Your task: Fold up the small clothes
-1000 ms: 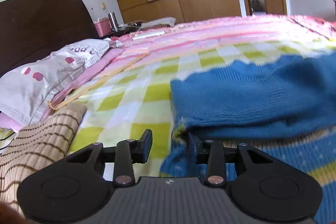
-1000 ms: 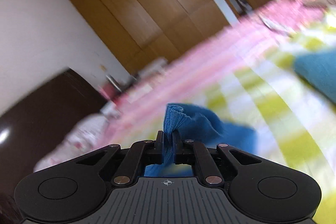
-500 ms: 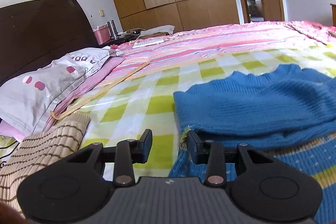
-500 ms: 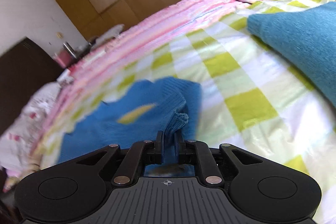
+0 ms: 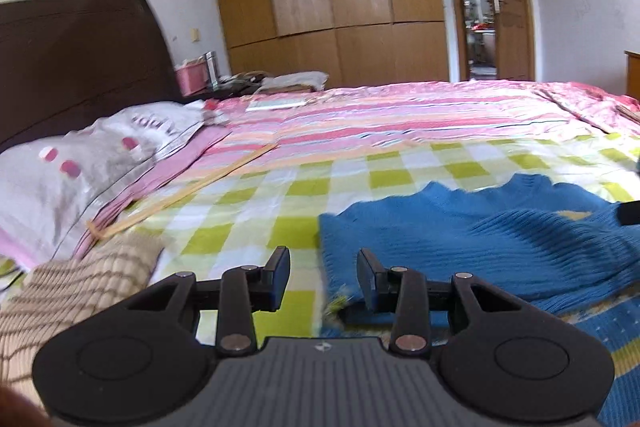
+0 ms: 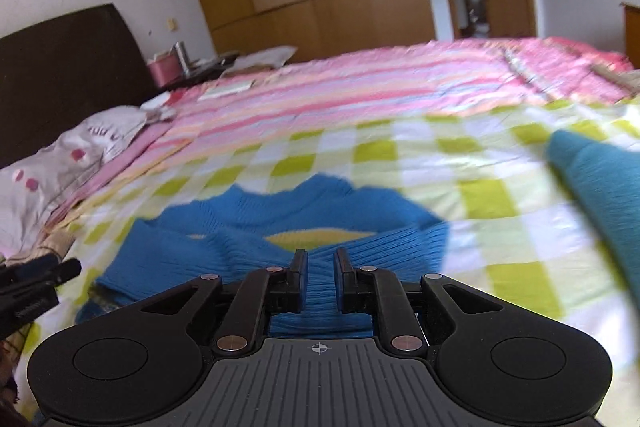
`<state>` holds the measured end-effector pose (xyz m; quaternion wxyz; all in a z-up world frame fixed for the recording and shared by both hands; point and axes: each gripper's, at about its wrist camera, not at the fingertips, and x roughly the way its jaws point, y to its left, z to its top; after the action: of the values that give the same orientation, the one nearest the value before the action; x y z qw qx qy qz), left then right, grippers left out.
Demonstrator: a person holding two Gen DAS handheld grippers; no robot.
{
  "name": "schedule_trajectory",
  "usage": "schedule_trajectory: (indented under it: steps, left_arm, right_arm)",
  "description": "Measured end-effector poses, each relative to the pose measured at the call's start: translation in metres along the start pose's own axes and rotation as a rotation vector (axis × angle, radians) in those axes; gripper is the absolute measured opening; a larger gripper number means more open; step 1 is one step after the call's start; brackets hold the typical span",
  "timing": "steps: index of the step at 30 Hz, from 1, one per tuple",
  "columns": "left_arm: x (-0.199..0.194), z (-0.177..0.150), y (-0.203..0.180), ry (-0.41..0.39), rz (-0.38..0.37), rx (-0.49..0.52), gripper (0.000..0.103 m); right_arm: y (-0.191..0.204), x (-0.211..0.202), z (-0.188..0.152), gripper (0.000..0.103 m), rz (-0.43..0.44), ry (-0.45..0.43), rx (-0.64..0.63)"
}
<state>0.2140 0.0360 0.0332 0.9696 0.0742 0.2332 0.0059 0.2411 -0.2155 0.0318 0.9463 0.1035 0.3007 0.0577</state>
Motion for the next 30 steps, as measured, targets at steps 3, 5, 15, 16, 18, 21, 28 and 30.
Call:
schedule_trajectory:
  steps: [3, 5, 15, 16, 18, 21, 28, 30]
  left_arm:
    - [0.018, 0.003, -0.012, 0.005, -0.03, 0.019, 0.043]
    - [0.036, -0.001, -0.016, 0.046, -0.028, 0.021, 0.043]
    - [0.043, -0.013, -0.006, 0.119, 0.013, 0.076, 0.045]
    - [0.042, -0.009, -0.007, 0.107, 0.006, 0.067, 0.045]
    - [0.04, -0.002, -0.01, 0.081, -0.002, 0.06, 0.045]
    - [0.044, 0.001, -0.013, 0.066, -0.013, 0.061, 0.045]
    - [0.059, -0.02, -0.009, 0.111, 0.024, 0.093, 0.046]
    - [0.057, -0.021, -0.008, 0.106, 0.041, 0.096, 0.046]
  right_arm:
    - [-0.005, 0.018, 0.003, 0.017, -0.047, 0.047, -0.015]
    - [-0.013, 0.025, 0.0, 0.017, -0.068, 0.082, -0.015]
    - [-0.016, 0.013, 0.004, 0.018, -0.087, 0.039, -0.07]
    - [-0.011, 0.013, 0.008, 0.018, -0.077, 0.026, -0.089]
    - [-0.004, 0.019, 0.015, 0.022, -0.083, 0.017, -0.139]
    - [-0.004, 0.031, 0.021, 0.037, -0.127, 0.028, -0.202]
    - [-0.029, 0.048, 0.009, 0.032, -0.104, 0.134, -0.22]
    - [-0.033, 0.048, 0.005, 0.019, -0.078, 0.13, -0.183]
